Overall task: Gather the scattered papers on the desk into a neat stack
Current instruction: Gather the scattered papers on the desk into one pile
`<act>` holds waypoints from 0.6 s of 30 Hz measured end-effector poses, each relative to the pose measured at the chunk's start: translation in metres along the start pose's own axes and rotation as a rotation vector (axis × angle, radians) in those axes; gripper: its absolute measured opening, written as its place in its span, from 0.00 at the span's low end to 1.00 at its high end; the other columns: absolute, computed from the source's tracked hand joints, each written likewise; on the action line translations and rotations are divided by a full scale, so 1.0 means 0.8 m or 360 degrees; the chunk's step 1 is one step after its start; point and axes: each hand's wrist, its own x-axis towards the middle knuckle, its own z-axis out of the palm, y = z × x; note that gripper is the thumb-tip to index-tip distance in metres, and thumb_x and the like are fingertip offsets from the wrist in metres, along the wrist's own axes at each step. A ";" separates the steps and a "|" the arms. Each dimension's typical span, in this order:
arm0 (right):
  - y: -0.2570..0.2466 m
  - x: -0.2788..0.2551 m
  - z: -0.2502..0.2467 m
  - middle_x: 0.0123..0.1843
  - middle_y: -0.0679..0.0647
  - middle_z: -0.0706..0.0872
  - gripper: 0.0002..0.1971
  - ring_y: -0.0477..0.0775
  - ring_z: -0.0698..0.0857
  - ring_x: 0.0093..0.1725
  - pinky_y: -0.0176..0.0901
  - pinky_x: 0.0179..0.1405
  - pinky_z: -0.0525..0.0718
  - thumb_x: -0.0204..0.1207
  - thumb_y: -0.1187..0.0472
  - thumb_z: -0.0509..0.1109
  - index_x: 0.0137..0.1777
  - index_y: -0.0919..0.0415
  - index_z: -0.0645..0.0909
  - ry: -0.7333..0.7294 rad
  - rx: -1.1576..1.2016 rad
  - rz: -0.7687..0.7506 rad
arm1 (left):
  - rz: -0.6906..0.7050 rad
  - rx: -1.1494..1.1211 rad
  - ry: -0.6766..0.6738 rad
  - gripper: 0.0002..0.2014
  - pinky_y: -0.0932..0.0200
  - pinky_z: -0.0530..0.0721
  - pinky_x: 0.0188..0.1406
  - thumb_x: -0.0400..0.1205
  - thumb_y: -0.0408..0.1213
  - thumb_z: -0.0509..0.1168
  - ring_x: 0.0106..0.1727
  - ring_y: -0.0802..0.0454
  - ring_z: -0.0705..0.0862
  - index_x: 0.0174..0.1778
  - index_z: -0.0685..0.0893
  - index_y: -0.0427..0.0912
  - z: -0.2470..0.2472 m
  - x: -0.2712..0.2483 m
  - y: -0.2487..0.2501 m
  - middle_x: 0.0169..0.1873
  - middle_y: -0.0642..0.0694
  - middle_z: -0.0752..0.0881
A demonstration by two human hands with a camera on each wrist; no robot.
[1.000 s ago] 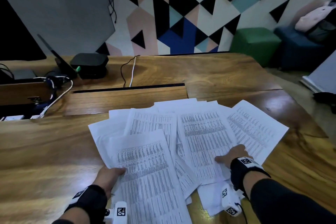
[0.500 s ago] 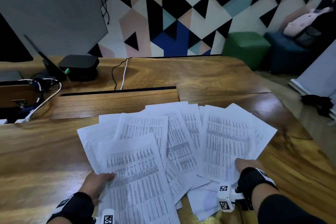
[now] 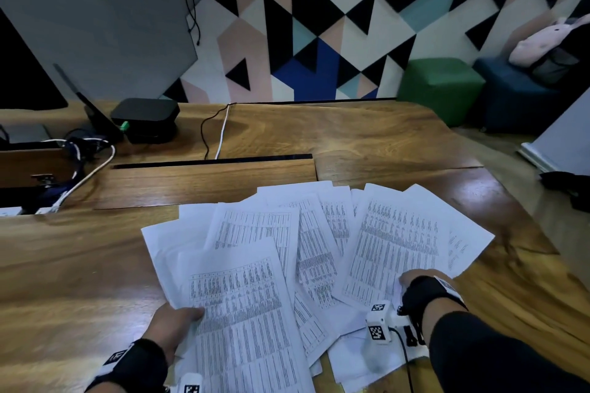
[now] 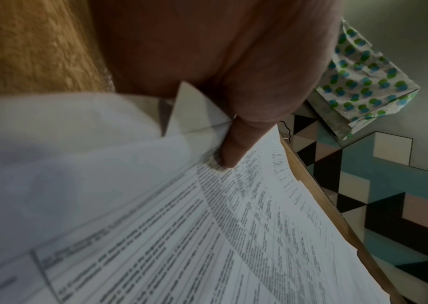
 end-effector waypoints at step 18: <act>-0.009 -0.026 -0.051 0.56 0.62 0.91 0.12 0.63 0.90 0.50 0.55 0.56 0.87 0.74 0.67 0.75 0.58 0.62 0.84 0.0662 0.2334 -0.0693 | 0.0011 -0.0022 -0.0055 0.11 0.41 0.85 0.53 0.76 0.19 0.71 0.44 0.34 0.88 0.54 0.86 0.24 0.003 -0.014 0.009 0.46 0.27 0.91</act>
